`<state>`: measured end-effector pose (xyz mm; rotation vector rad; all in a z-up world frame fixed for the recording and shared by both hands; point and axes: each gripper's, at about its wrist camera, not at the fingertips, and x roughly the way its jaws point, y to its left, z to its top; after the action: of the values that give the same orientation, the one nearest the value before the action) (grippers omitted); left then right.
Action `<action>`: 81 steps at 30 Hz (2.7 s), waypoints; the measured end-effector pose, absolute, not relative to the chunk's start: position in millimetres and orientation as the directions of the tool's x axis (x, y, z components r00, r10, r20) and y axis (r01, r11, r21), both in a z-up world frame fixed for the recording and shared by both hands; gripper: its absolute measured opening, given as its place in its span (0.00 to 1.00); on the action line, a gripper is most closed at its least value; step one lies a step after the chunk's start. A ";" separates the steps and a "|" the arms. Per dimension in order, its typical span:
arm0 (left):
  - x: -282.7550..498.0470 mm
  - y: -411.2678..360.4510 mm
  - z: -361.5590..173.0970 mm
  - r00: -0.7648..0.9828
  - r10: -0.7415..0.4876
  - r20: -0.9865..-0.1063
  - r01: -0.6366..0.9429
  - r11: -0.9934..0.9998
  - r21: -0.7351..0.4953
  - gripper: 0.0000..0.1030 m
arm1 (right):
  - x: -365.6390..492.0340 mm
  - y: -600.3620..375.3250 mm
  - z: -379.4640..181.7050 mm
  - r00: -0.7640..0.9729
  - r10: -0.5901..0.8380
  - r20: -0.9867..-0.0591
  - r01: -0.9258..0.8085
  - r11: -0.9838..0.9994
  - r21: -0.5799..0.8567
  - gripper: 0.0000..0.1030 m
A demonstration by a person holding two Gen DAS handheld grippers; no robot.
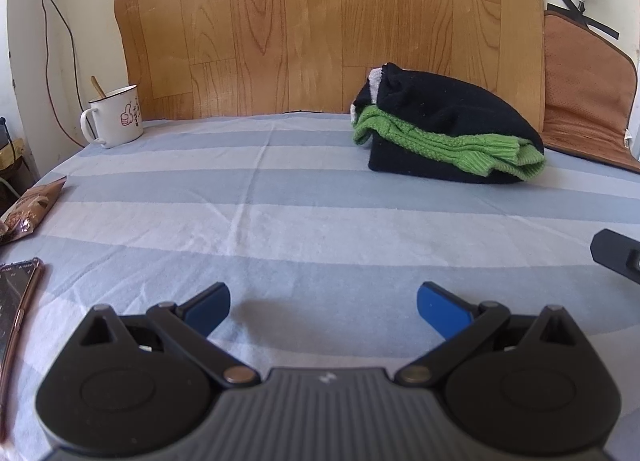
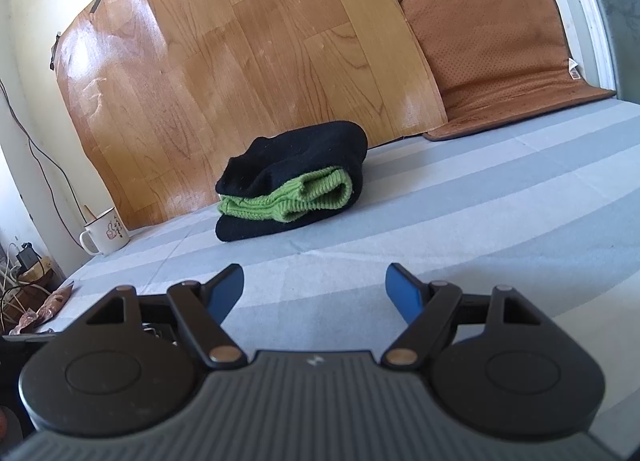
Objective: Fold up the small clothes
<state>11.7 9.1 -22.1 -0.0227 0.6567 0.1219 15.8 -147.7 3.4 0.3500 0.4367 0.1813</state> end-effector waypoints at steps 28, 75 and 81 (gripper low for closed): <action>5.5 -1.1 -19.5 0.807 0.154 -0.570 -0.126 0.988 0.090 1.00 | 15.0 -149.9 5.1 0.886 0.273 -0.375 -0.119 0.916 0.384 0.78; 6.4 4.4 -20.6 0.795 0.130 -0.593 -0.117 0.991 0.061 1.00 | 16.3 -149.6 4.2 0.888 0.257 -0.381 -0.104 0.920 0.378 0.78; 6.5 5.1 -20.5 0.793 0.131 -0.595 -0.117 0.991 0.062 1.00 | 16.8 -149.7 4.7 0.888 0.259 -0.380 -0.105 0.919 0.380 0.78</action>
<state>6.5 5.1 -20.5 0.0223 0.6412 0.1336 16.8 -149.7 4.7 0.3597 0.4401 0.1933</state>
